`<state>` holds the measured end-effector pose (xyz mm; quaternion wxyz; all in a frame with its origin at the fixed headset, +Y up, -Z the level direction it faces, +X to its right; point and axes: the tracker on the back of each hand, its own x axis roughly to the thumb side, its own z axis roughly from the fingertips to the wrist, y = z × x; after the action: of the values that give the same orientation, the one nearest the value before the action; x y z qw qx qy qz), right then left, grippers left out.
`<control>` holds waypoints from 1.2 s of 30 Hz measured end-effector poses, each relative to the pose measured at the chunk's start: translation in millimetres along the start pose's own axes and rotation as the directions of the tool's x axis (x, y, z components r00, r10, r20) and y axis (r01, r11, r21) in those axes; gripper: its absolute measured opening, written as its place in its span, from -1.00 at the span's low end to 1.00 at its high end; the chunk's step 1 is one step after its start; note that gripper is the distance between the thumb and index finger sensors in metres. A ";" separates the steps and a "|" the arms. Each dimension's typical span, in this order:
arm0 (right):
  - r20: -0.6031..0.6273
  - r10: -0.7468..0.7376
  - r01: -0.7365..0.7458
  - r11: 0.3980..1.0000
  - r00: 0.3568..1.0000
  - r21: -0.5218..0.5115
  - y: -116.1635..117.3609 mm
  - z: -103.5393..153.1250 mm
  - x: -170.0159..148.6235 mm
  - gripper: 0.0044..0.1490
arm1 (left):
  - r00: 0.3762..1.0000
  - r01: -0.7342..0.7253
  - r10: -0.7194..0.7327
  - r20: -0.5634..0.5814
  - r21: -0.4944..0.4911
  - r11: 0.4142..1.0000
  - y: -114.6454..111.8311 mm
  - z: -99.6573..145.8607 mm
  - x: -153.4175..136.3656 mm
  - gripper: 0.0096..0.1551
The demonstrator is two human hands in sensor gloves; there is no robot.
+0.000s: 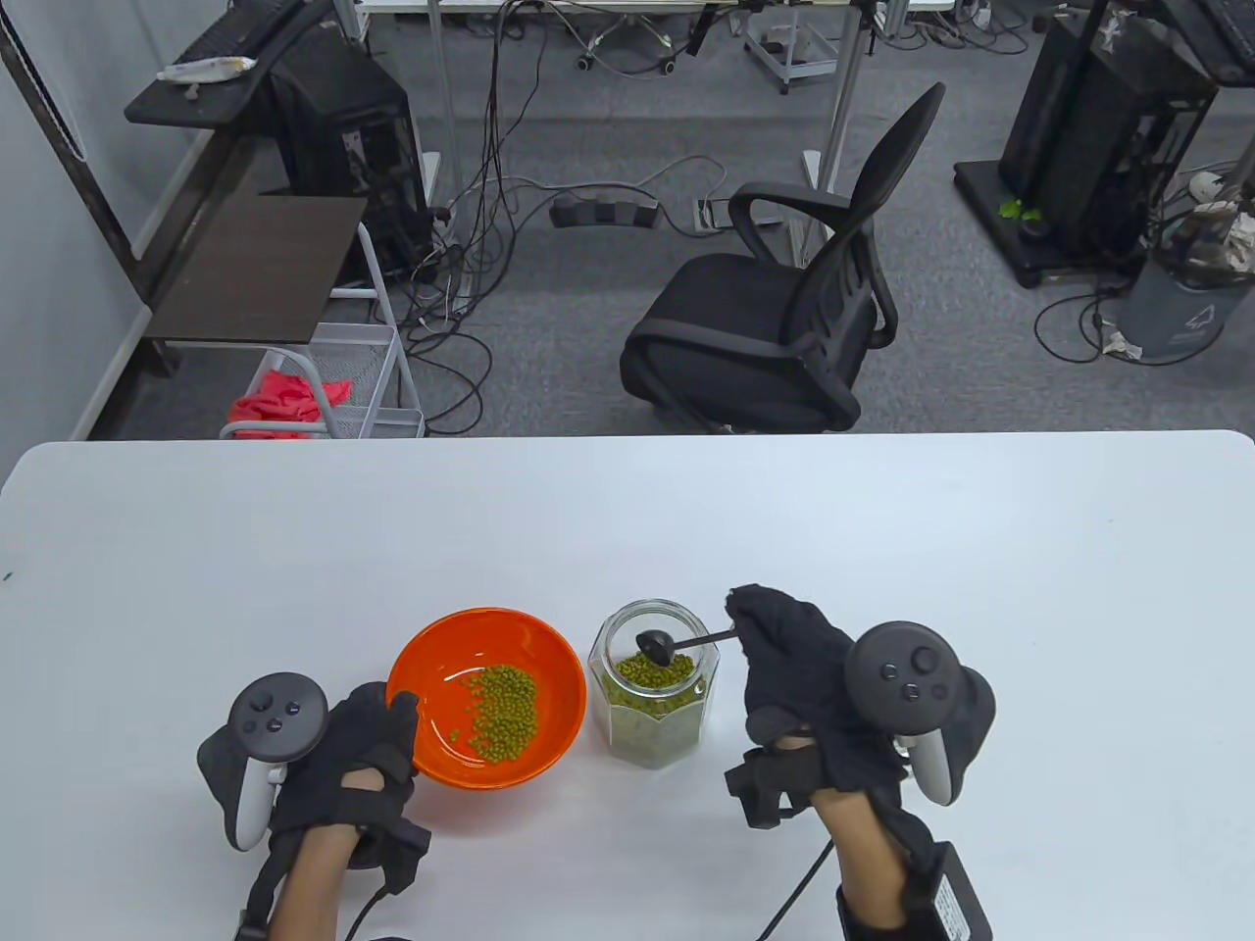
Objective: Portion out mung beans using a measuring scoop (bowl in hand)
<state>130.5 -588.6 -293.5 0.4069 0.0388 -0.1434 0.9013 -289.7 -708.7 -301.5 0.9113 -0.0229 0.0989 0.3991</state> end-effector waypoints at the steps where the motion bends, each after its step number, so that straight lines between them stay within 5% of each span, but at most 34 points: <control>1: 0.012 0.018 -0.018 1.000 1.000 -0.003 5.6 0.7 1.9 -0.54 | 1.000 0.000 0.000 0.000 0.000 1.000 0.0 0.0 0.0 -0.39; 11: 0.092 0.274 -0.274 0.962 0.957 -0.015 46.0 5.0 15.0 -0.55 | 1.000 -0.006 0.006 0.013 0.006 1.000 1.9 0.0 0.0 -0.39; 19: 0.073 0.321 -0.324 0.945 0.944 0.034 58.7 2.5 10.6 -0.54 | 1.000 -0.008 0.007 0.020 0.007 1.000 2.6 0.3 0.1 -0.39; 28: -0.003 0.081 -0.081 0.993 0.997 0.085 62.7 -3.1 -9.0 -0.52 | 1.000 -0.005 0.005 0.019 0.009 1.000 2.7 0.4 -0.5 -0.39; 36: -0.160 -0.139 0.152 0.986 0.977 0.068 52.3 -10.6 -35.2 -0.51 | 1.000 0.003 -0.003 0.013 0.003 1.000 1.8 0.3 -0.7 -0.39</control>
<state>115.5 -643.8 -322.0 0.4798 -0.0048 -0.0719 0.8744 -291.5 -707.9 -301.0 0.9125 -0.0191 0.0937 0.3977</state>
